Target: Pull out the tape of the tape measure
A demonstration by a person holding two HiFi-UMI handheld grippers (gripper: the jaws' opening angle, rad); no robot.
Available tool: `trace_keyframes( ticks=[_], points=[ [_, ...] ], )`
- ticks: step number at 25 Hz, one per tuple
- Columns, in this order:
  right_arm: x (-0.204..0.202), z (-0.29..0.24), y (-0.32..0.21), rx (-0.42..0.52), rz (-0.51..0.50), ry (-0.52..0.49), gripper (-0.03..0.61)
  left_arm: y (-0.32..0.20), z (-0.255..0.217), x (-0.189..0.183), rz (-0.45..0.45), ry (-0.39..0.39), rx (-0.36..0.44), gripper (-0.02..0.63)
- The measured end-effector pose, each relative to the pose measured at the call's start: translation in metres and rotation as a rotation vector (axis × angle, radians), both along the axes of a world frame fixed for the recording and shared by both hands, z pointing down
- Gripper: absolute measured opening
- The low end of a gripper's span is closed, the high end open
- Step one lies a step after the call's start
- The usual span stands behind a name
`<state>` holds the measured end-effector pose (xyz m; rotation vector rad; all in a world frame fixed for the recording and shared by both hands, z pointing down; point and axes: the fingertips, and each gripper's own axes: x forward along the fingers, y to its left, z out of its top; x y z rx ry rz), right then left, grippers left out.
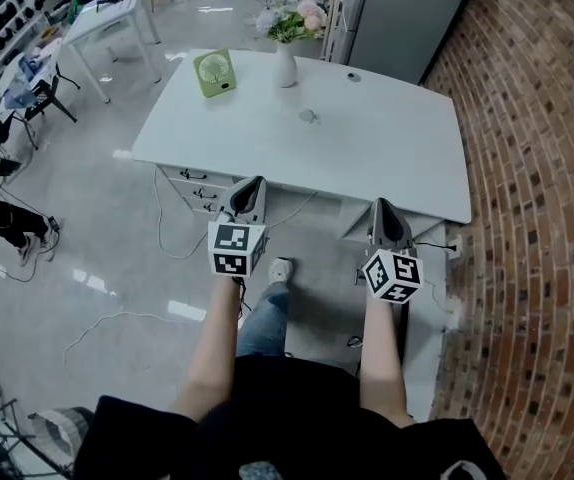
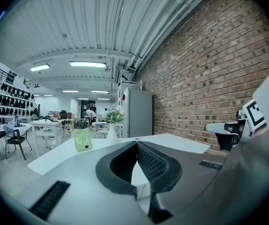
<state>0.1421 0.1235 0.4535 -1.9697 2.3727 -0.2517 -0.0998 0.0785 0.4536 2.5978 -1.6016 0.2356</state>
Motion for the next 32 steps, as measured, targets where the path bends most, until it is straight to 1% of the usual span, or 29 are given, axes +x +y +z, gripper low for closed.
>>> trace_keyframes(
  ticks=[10,16,23,27,32],
  points=[
    [-0.006,0.001,-0.113,-0.03,0.0,0.027,0.003,-0.114,0.014,0.006,0.019,0.029,-0.045,0.021],
    [0.0,0.007,-0.185,-0.046,0.005,0.016,0.003,-0.187,0.018,0.021,0.046,0.009,-0.056,0.021],
    [0.007,0.014,-0.271,-0.063,0.009,0.004,0.003,-0.278,0.02,0.039,0.074,-0.013,-0.049,0.021],
    [0.015,0.014,-0.3,-0.067,0.017,-0.007,0.003,-0.31,0.021,0.052,0.095,-0.029,-0.052,0.021],
    [0.024,0.014,-0.321,-0.081,0.0,-0.012,0.003,-0.329,0.024,0.061,0.083,-0.031,-0.065,0.021]
  ],
)
